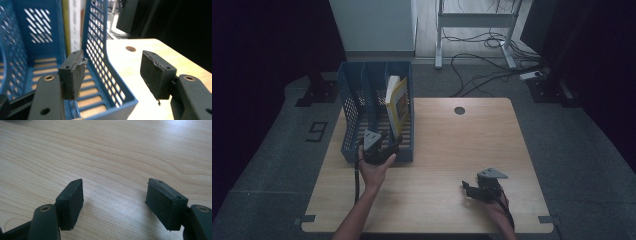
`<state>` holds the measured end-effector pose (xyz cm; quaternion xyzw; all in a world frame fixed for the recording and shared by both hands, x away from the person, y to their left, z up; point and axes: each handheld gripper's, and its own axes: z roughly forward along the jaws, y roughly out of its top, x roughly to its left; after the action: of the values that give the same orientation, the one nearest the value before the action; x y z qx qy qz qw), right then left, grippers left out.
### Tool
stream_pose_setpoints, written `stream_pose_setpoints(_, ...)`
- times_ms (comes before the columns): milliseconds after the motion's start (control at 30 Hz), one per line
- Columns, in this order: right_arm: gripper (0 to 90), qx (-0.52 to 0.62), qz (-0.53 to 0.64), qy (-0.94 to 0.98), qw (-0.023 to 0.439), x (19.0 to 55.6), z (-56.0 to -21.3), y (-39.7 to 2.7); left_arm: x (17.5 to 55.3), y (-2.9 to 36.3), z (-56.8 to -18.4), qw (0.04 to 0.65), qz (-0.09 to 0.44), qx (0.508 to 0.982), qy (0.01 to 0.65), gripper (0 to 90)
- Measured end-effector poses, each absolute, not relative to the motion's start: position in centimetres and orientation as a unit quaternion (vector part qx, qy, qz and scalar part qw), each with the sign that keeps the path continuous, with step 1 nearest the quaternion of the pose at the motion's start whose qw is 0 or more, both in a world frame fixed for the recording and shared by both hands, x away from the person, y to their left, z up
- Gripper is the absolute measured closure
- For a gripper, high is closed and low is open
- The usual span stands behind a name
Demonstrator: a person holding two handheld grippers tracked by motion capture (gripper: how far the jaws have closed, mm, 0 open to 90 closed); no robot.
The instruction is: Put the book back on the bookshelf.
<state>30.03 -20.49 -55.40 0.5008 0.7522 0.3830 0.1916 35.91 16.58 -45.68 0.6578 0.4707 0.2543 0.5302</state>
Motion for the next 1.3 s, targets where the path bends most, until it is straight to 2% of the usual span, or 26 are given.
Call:
stream_pose_setpoints(533,29.2,0.501,0.381,0.752,0.194,30.1,-55.4,-20.4,30.8,17.4,-49.2,0.517,0.188,0.707,0.444,36.6)
stream_pose_setpoints(767,29.2,0.501,0.383,0.752,0.193,30.1,-55.4,-20.5,29.0,17.5,-51.2,0.493,0.159,0.732,0.442,36.2)
stream_pose_setpoints(967,29.1,0.501,0.382,0.752,0.193,30.1,-55.4,-20.5,28.5,17.9,-52.7,0.479,0.130,0.750,0.438,35.8)
stream_pose_setpoints(1300,29.1,0.501,0.381,0.753,0.195,30.1,-55.4,-20.4,28.7,17.5,-53.3,0.469,0.117,0.760,0.434,34.8)
